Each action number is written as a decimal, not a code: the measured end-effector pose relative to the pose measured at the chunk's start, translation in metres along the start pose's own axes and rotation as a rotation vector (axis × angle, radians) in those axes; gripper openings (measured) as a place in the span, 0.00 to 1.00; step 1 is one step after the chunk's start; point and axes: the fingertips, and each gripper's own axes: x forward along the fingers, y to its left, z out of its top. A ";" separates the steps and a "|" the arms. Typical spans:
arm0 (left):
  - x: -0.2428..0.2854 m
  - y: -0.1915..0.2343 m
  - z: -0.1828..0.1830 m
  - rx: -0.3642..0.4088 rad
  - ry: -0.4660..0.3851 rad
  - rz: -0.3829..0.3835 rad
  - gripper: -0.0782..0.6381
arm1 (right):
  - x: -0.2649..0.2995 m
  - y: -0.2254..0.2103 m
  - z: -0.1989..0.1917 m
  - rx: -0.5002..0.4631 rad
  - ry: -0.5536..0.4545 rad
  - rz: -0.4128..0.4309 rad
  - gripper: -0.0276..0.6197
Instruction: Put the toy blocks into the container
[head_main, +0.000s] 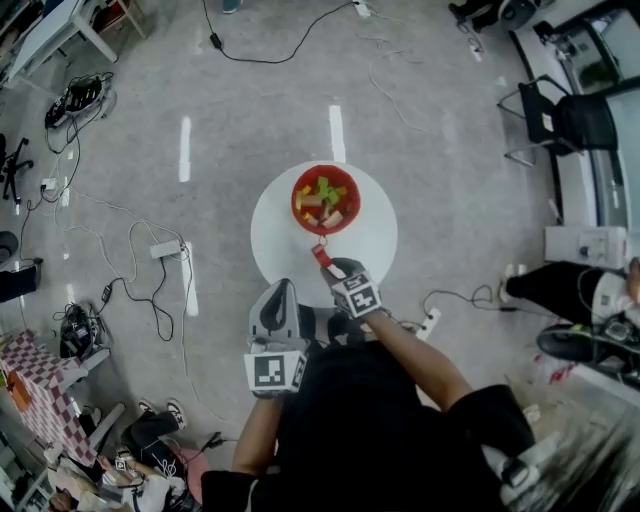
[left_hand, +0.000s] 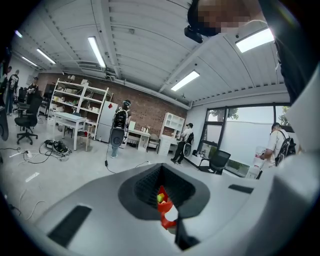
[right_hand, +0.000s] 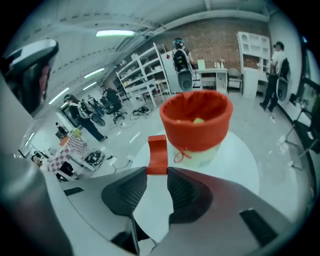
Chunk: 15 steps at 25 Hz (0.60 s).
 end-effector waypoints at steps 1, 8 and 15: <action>0.000 -0.001 0.001 0.000 -0.002 0.001 0.11 | -0.011 0.002 0.016 -0.036 -0.048 -0.005 0.23; -0.003 -0.006 0.008 0.020 -0.022 0.005 0.11 | -0.049 -0.028 0.109 -0.082 -0.285 -0.078 0.23; -0.006 -0.009 0.011 0.041 -0.023 0.010 0.11 | -0.010 -0.078 0.108 -0.020 -0.147 -0.174 0.23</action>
